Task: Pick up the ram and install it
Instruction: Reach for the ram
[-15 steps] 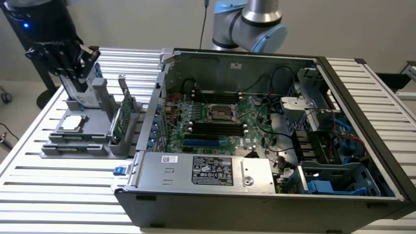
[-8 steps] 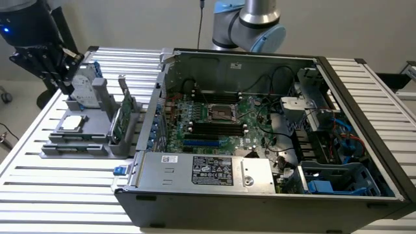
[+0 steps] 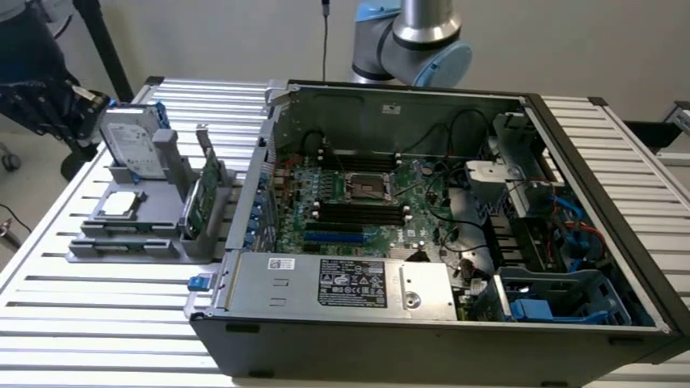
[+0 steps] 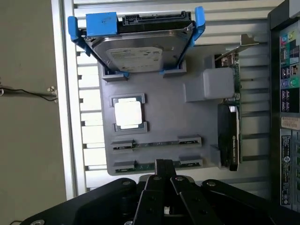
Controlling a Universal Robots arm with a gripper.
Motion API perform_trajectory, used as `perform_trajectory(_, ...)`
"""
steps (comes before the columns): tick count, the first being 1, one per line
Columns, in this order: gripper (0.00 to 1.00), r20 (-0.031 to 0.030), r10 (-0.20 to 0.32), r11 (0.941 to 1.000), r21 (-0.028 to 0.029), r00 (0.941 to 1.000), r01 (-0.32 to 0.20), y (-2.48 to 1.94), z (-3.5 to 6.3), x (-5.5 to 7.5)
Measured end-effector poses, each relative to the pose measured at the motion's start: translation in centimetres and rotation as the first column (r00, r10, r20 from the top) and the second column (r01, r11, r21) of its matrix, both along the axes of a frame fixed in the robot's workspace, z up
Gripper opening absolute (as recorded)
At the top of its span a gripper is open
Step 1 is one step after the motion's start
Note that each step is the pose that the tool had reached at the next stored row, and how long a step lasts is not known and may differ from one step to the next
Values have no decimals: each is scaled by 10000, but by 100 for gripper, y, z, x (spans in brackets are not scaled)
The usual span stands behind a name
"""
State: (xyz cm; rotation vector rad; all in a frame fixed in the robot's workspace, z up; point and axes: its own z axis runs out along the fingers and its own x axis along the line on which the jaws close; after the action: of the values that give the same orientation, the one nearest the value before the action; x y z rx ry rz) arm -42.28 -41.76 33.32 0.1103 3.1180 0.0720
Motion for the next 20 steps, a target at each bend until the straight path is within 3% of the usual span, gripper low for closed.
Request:
perform_trajectory(13,11,-9,338,9994,0,9994,-338,-107,-9,-9)
perform_trajectory(20,11,-95,476,9989,3,9988,-476,-165,-44,36)
